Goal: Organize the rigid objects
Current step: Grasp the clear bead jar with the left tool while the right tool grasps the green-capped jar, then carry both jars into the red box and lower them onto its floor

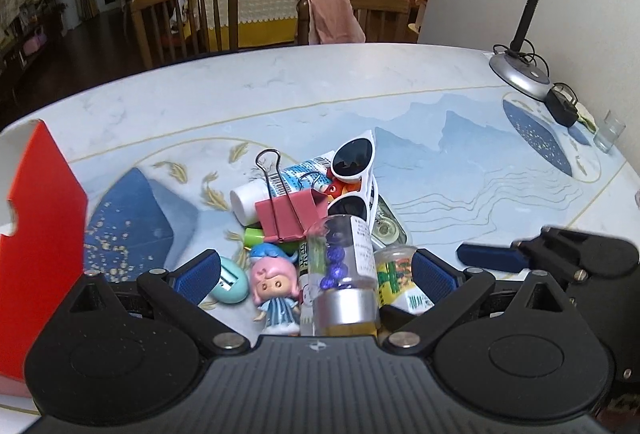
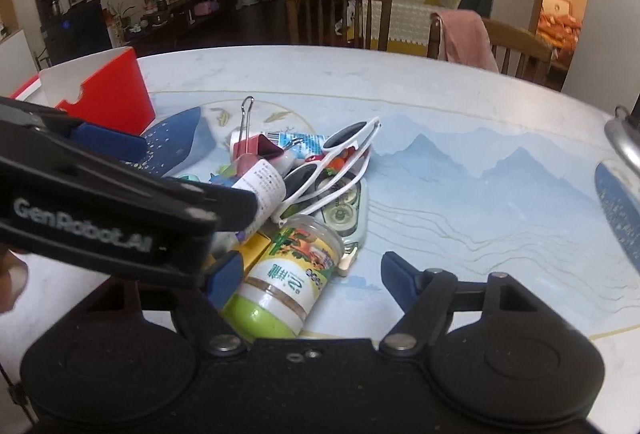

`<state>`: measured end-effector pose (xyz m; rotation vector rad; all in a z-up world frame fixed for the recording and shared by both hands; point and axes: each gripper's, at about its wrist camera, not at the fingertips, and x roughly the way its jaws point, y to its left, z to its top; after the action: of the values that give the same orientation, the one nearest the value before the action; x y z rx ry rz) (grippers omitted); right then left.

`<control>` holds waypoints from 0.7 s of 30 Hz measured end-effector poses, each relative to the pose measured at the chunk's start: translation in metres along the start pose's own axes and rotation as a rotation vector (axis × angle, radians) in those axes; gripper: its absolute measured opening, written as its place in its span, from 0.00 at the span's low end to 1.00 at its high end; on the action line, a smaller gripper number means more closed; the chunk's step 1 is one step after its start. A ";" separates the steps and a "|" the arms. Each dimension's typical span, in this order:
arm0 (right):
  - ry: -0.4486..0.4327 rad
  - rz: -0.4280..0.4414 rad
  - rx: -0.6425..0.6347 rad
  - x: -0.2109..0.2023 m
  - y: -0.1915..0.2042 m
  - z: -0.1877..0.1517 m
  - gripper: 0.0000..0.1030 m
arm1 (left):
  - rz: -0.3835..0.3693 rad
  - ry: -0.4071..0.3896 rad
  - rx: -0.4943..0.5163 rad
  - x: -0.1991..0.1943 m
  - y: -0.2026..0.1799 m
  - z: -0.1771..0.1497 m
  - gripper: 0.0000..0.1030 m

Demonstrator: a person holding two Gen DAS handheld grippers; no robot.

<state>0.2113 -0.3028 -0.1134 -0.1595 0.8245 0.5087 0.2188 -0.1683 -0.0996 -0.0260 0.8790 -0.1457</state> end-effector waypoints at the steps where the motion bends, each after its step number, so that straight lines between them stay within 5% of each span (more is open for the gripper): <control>1: 0.007 0.005 0.013 0.002 -0.001 0.001 0.71 | -0.002 0.004 -0.005 0.003 0.001 0.001 0.99; 15: 0.085 0.164 0.223 0.015 -0.019 -0.005 0.56 | -0.094 0.089 -0.084 0.028 0.010 -0.002 0.46; 21: 0.085 0.167 0.243 0.013 -0.020 -0.003 0.46 | -0.091 0.090 -0.082 0.026 0.010 -0.003 0.39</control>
<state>0.2263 -0.3162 -0.1266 0.1129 0.9808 0.5567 0.2344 -0.1617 -0.1224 -0.1369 0.9742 -0.1971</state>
